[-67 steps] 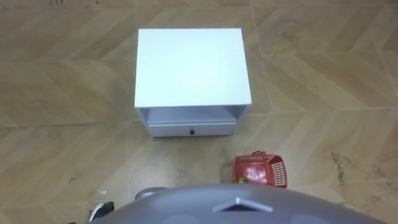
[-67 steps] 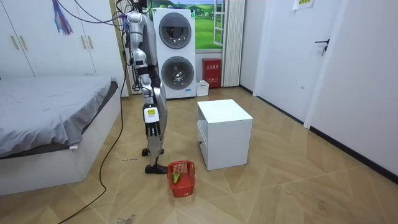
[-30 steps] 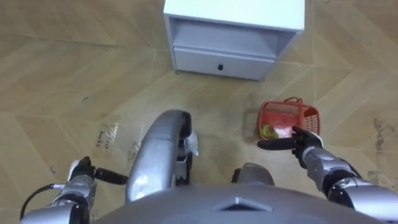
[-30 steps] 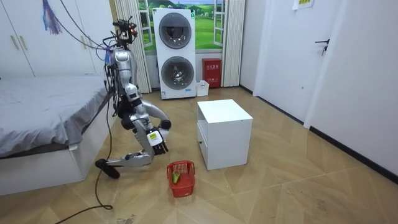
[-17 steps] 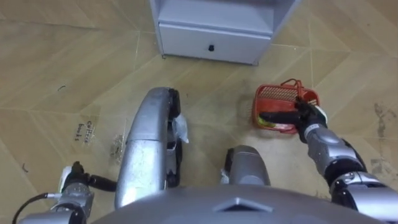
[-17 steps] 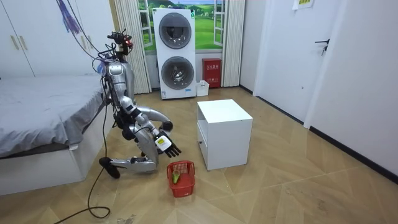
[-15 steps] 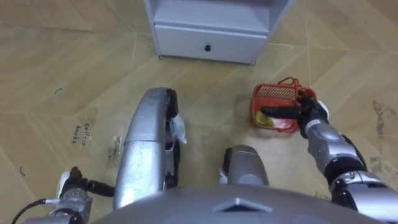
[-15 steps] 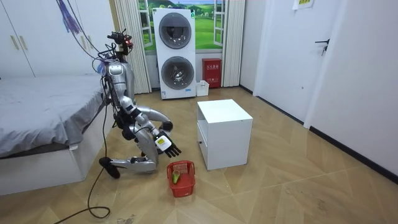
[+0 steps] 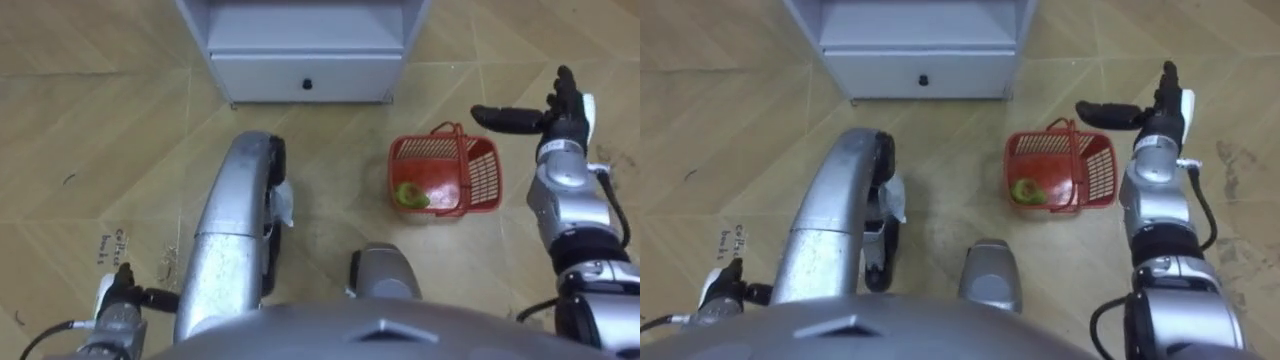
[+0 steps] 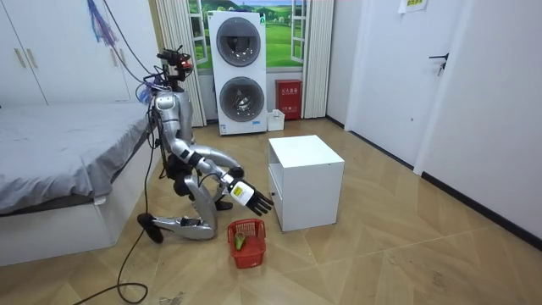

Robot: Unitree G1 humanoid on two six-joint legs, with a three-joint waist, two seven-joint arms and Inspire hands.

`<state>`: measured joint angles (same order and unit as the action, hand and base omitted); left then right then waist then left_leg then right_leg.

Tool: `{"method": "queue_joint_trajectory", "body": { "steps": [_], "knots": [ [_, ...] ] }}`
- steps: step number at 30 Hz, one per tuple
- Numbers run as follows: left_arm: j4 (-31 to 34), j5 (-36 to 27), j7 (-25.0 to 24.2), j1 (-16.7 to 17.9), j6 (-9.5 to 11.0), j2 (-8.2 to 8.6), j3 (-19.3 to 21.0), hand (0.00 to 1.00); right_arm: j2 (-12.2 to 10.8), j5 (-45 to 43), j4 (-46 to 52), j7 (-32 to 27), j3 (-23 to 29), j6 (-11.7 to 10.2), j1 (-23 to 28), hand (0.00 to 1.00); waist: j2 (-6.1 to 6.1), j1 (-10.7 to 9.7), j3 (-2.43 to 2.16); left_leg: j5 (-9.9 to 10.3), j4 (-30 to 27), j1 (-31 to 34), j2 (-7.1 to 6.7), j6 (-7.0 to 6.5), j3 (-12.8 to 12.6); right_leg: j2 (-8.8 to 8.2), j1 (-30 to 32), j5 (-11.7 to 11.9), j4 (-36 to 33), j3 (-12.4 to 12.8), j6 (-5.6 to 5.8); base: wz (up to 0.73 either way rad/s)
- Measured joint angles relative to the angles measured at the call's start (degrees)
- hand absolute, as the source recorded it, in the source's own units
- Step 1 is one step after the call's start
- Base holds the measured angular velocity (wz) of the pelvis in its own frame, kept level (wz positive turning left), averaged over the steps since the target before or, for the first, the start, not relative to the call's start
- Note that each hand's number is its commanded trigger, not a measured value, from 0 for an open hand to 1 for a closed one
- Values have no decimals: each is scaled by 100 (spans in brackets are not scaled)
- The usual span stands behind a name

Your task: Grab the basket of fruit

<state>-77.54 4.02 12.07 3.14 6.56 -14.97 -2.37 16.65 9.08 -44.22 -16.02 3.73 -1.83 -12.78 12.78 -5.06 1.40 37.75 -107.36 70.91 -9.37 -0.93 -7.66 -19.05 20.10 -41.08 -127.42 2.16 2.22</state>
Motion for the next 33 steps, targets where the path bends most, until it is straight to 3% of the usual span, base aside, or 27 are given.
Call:
{"method": "queue_joint_trajectory", "body": {
  "steps": [8, 12, 17, 25, 33],
  "knots": [
    [34, -2, 27, 250, 5, 3, -368, 0, 97, -7, 183, -334, 7, -39, -63, 0, -38, 42, 26, 1, 56, -4, -37, 3, -30, -55, 1, 0, -38, 2, -1, 2],
    [-10, -7, 27, 258, -3, 8, -479, 0, 98, -5, 71, -346, -16, -73, -67, 0, -155, 101, 43, -10, 65, 17, -39, 3, -38, -66, 1, 0, -22, -46, -1, 5],
    [-11, -6, 19, 135, -25, 6, -594, 0, 99, 84, -565, -223, -81, -88, -129, 0, -284, 316, 74, -47, 77, 91, -25, 3, -40, -63, 62, 0, -40, -84, -1, 4],
    [52, -8, -36, 194, -40, 5, -686, 0, 169, 409, -785, 25, -252, -90, -156, 0, -404, 582, 80, -77, 97, 347, -24, 10, -63, -84, 348, -3, -58, -79, 4, 3],
    [117, -28, -38, 204, -192, 26, -856, 0, 207, 717, -1498, 203, -522, -101, -349, 0, -558, 844, 119, -98, 85, 481, -1, -19, -94, -92, 500, -8, -77, -58, 13, 2]
  ]
}}
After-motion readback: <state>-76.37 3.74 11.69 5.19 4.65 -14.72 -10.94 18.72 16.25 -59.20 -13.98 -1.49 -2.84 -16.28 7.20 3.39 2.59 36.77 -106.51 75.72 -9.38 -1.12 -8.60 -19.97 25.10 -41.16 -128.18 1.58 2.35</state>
